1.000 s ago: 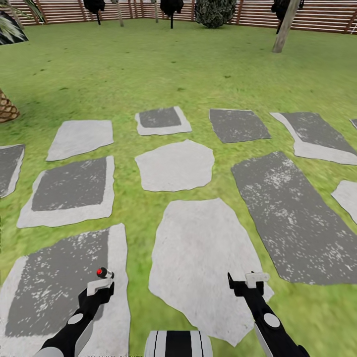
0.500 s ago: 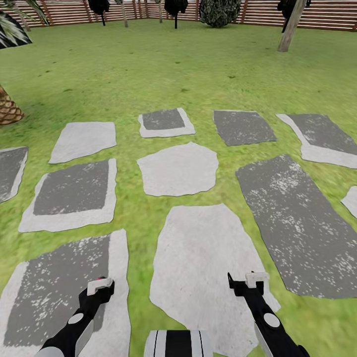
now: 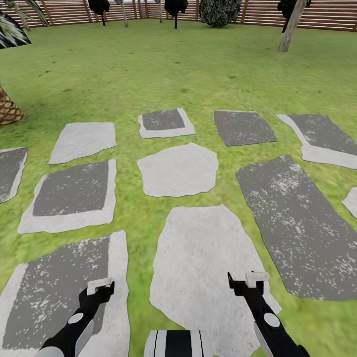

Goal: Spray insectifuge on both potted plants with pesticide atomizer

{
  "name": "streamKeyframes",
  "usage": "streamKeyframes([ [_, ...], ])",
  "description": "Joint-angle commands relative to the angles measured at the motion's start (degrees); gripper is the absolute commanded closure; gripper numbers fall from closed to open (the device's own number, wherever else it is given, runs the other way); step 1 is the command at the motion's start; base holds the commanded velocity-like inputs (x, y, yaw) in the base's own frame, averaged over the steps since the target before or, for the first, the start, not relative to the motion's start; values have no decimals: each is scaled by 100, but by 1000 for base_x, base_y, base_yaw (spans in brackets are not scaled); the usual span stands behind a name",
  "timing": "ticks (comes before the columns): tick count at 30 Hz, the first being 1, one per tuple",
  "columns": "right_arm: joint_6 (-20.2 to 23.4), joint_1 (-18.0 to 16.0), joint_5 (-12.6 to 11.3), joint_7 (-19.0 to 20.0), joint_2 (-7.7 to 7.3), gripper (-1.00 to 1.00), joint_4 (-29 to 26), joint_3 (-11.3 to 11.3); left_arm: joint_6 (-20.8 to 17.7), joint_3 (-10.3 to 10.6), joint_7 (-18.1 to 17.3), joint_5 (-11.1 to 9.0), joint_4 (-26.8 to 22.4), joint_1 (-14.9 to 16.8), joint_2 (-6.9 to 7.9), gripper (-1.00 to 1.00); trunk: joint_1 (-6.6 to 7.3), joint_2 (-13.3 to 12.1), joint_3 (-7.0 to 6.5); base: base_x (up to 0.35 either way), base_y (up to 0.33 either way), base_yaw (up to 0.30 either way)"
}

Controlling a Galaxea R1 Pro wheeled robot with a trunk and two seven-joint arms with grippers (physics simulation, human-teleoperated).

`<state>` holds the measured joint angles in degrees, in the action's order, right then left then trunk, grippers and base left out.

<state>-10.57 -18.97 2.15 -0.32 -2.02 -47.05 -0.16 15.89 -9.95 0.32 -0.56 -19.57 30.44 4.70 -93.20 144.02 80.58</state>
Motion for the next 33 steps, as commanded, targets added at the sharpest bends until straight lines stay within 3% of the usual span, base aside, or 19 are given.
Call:
streamKeyframes([
  [1,-15,-2,26,-3,0,-100,3,-2,19,-8,3,-5,7,4,1,-100,1,1,3,0,0,0],
  [12,-14,-2,27,12,0,-100,23,6,19,17,3,-3,32,1,-2,-100,1,1,3,0,0,0],
  [17,-15,-2,26,7,0,-100,32,7,19,19,3,-5,43,4,-2,-100,-12,8,119,0,0,0],
  [33,-15,-2,25,5,0,-100,38,6,21,7,3,-5,49,4,5,-100,-12,8,156,0,0,0],
])
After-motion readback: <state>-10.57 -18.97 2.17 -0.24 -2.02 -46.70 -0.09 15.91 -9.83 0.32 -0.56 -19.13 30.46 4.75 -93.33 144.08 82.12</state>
